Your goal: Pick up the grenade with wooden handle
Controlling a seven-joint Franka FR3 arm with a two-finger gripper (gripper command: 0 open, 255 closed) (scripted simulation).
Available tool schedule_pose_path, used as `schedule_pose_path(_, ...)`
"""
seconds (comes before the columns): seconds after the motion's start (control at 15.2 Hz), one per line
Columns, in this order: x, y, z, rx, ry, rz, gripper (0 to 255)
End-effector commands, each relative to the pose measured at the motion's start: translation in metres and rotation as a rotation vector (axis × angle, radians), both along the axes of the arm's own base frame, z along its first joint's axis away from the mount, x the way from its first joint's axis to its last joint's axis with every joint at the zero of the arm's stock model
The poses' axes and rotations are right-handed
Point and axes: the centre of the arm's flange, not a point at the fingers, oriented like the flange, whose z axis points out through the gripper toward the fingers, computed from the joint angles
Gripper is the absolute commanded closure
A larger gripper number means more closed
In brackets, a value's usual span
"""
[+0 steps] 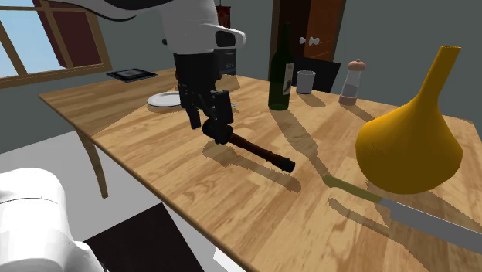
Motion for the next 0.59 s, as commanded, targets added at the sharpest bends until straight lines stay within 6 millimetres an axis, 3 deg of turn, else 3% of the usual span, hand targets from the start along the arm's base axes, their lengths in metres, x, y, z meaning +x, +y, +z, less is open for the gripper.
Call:
schedule_pose_path(0.0,0.0,0.0,0.0,0.0,0.0,0.0,0)
schedule_pose_path(0.26,0.033,0.031,-0.02,0.038,-0.018,-0.426,0)
schedule_pose_path(0.53,0.076,0.046,-0.039,0.077,-0.036,-0.853,0)
